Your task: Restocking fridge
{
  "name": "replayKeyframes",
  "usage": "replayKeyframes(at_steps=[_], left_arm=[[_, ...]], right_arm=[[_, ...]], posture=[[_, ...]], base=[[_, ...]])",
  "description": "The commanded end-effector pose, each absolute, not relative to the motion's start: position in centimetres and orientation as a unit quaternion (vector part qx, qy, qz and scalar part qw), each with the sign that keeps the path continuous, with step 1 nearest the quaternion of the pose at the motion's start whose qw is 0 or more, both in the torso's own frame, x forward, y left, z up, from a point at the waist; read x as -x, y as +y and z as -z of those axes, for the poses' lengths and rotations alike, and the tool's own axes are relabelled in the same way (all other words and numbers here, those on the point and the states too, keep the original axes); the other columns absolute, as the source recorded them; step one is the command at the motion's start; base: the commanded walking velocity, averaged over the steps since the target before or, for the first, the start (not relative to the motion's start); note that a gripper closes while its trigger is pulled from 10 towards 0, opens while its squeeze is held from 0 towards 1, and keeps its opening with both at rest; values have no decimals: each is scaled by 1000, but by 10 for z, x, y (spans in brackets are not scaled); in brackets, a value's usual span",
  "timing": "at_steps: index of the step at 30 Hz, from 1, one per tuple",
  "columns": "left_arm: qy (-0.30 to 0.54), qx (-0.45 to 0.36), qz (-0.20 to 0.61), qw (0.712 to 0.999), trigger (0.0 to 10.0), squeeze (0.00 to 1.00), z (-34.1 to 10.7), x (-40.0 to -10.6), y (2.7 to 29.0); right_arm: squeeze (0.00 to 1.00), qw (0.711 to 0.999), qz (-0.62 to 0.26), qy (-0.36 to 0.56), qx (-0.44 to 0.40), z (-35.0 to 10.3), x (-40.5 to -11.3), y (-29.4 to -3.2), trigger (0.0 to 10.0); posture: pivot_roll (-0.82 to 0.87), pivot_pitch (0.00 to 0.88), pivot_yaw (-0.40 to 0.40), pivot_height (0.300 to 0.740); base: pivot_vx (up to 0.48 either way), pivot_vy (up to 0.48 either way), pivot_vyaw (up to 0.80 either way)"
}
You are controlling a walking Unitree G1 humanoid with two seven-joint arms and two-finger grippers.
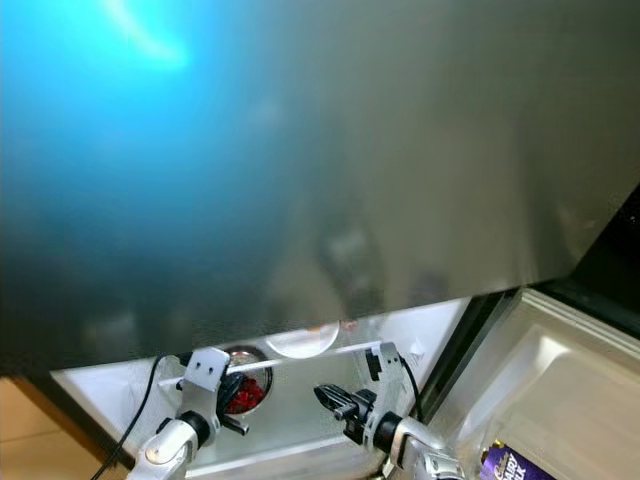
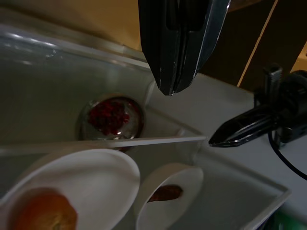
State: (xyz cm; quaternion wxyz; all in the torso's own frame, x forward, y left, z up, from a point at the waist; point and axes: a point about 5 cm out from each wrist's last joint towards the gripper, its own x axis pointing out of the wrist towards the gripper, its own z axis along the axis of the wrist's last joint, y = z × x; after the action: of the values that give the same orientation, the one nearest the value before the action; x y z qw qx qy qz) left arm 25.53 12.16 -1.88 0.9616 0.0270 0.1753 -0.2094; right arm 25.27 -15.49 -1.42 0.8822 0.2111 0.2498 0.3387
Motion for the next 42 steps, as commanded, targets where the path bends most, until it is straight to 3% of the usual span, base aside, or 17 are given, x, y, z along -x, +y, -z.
replayKeyframes(at_steps=[1, 19, 24, 34, 37, 42], left_arm=[[198, -27, 210, 957, 10000, 0, 25, -250, 128], [287, -5, 206, 935, 10000, 0, 51, -223, 138], [366, 24, 163, 916, 10000, 0, 71, -197, 150], [447, 66, 102, 886, 10000, 0, 93, -157, 162], [499, 92, 60, 860, 10000, 0, 104, -131, 169], [522, 78, 29, 849, 10000, 0, 108, -119, 179]], right_arm=[[0, 885, -320, 270, -201, 22, -245, -160, 10000], [0, 896, -219, 351, -163, 50, -221, -178, 10000], [0, 886, -162, 422, -101, 69, -195, -190, 10000], [0, 877, -102, 456, -109, 82, -172, -198, 10000], [0, 860, -40, 499, -100, 93, -148, -209, 10000], [0, 849, -9, 521, -84, 98, -134, -217, 10000]], posture=[[-92, 0, -18, 740], [-94, 0, -18, 740], [-92, 0, -18, 740], [-92, 0, -18, 740], [-89, 0, -16, 740], [-91, 0, -17, 740]], base=[[0, 0, 0], [0, 0, 0], [0, 0, 0], [0, 0, 0], [0, 0, 0], [0, 0, 0]])
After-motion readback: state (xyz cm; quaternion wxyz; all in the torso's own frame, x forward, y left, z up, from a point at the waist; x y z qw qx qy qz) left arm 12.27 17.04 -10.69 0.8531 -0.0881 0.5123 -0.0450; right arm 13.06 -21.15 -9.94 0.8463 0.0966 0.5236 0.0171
